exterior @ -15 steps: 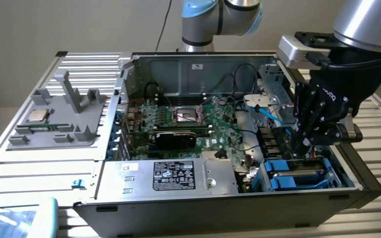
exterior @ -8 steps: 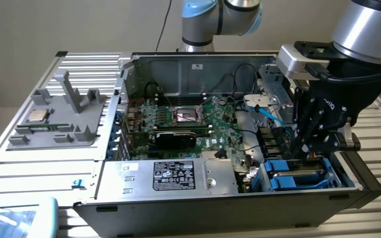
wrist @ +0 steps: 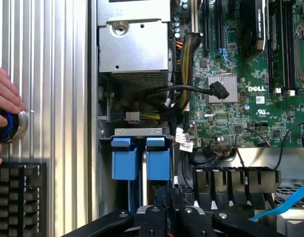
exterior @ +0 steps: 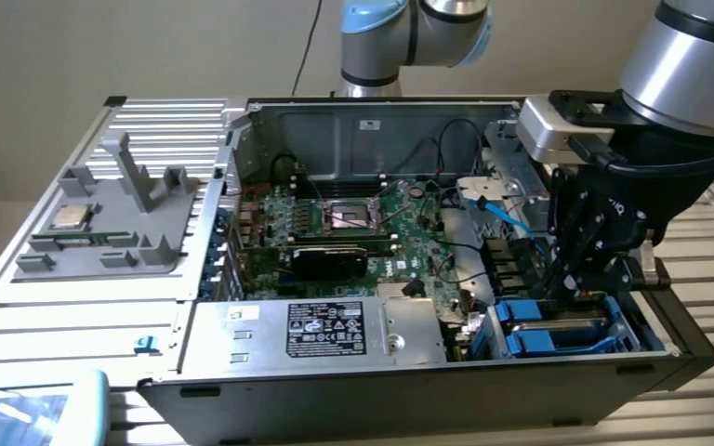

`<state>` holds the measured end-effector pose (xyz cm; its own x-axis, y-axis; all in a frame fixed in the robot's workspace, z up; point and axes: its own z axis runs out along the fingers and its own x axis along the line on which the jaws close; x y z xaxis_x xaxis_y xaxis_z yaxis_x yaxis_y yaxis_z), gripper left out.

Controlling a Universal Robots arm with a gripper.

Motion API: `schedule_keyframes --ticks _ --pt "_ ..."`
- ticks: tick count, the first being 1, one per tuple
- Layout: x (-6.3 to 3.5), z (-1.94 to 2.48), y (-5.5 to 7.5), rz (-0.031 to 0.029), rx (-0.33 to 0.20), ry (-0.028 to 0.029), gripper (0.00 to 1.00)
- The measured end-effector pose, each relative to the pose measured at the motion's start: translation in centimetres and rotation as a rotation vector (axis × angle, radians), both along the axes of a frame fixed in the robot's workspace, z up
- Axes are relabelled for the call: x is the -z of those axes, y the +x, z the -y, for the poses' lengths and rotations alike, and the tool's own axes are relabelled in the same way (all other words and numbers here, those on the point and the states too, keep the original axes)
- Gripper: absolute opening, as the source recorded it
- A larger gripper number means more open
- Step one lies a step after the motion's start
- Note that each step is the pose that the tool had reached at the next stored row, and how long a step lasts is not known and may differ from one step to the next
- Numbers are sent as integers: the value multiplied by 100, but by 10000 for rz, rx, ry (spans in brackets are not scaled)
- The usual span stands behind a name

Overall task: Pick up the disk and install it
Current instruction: 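Insert the second disk wire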

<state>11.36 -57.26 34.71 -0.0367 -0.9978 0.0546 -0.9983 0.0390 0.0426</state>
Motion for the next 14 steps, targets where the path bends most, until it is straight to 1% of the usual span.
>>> schedule_keyframes --ticks 1,2,7,10,14 --pt "5 1 -1 21 -1 28 15" --pt "6 3 -4 27 -1 39 15" --pt "10 14 -10 29 -1 41 15" --pt "13 35 -11 29 -1 45 15" --pt "25 37 -11 29 -1 50 15"
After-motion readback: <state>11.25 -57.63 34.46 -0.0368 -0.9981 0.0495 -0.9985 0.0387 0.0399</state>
